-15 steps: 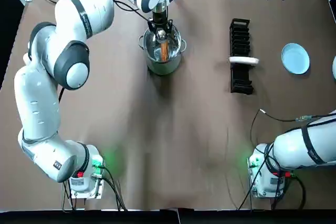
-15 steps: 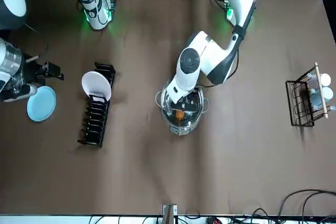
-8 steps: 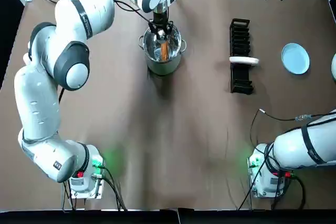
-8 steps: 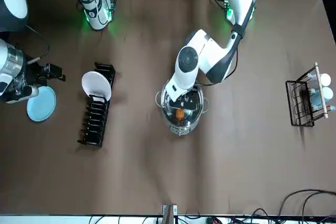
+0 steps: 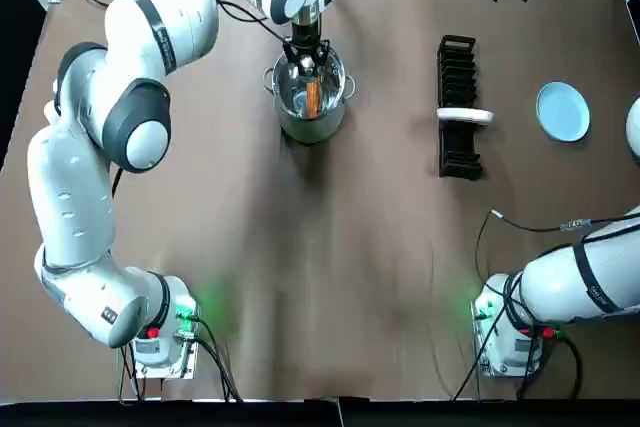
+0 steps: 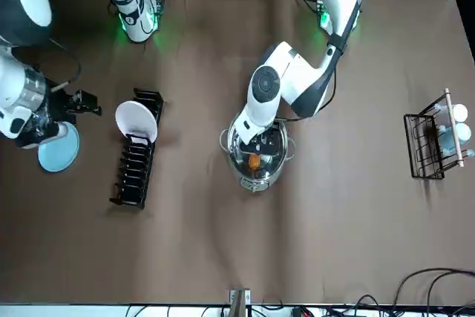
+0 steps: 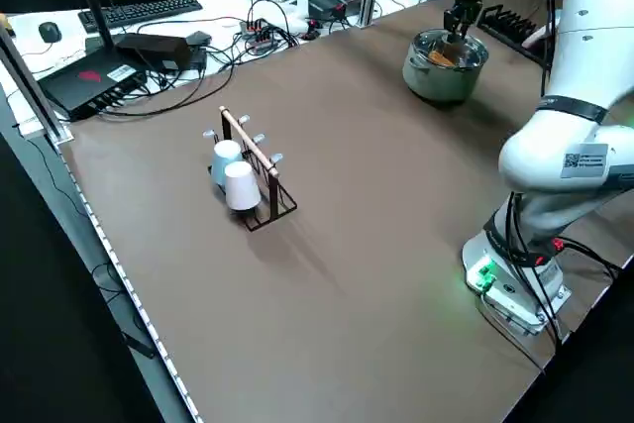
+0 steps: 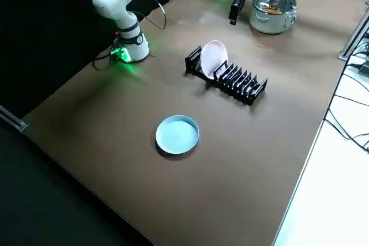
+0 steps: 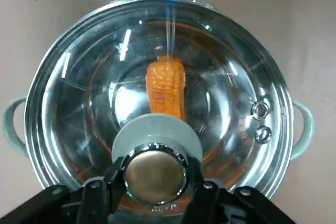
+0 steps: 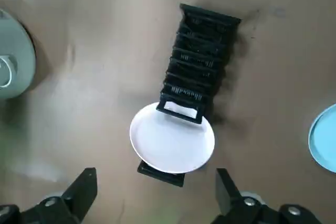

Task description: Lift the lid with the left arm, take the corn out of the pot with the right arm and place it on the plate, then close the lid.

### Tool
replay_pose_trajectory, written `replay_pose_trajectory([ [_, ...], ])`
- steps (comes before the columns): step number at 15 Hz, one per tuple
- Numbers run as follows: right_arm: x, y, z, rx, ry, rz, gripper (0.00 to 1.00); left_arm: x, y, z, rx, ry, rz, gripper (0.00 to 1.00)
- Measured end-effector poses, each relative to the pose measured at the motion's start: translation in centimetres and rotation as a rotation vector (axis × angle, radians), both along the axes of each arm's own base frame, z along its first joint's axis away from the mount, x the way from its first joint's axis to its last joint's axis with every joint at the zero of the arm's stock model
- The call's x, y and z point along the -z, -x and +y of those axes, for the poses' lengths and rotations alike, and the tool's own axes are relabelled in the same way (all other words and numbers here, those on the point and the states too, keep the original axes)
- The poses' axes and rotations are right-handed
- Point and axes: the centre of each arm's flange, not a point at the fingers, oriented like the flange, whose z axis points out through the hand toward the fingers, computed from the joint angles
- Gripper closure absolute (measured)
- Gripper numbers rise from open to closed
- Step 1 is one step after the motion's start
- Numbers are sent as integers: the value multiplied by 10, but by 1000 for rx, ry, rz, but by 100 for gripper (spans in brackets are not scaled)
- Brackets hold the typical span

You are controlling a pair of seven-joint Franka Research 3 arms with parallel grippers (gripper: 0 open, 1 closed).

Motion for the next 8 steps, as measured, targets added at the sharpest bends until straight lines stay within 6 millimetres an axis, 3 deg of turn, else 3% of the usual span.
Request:
replay_pose_trajectory([
  [1,1,-3,7,7,4,-1,1,-3,1,0,-15,-4,3,49],
  [5,2,-22,54,64,23,-9,1,-83,6,10,-67,49,-16,49],
  [8,5,-29,92,104,28,-32,1,-140,10,31,-94,67,-58,49],
])
